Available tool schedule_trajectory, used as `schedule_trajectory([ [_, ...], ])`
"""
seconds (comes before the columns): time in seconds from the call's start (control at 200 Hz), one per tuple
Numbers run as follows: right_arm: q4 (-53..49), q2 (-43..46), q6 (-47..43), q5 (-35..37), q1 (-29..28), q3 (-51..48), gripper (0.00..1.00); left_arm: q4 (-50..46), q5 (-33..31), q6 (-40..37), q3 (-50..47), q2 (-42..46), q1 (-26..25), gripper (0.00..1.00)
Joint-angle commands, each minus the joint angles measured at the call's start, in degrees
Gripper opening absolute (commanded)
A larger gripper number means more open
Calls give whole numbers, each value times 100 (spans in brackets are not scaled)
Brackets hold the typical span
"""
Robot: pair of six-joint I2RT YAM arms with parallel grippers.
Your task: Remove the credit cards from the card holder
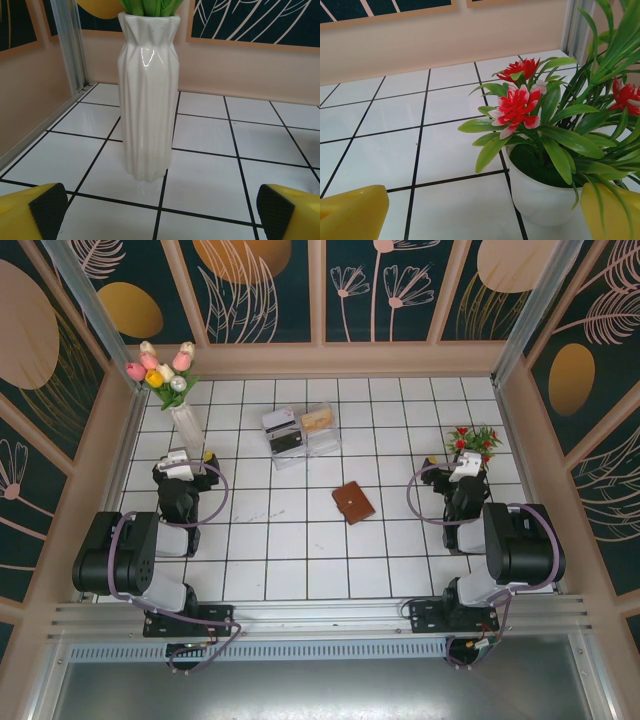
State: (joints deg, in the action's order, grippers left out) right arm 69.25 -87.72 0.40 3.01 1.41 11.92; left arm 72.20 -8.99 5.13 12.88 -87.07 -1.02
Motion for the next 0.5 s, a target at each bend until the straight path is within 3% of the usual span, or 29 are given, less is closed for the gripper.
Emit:
schedule_trajectory([
  [0.0,303,-60,97,20,-33,101,99,161,53,-64,38,-23,40,99],
  [0.495,410,80,-79,-186,-80,-18,99,289,28,-64,-35,3,41,99],
])
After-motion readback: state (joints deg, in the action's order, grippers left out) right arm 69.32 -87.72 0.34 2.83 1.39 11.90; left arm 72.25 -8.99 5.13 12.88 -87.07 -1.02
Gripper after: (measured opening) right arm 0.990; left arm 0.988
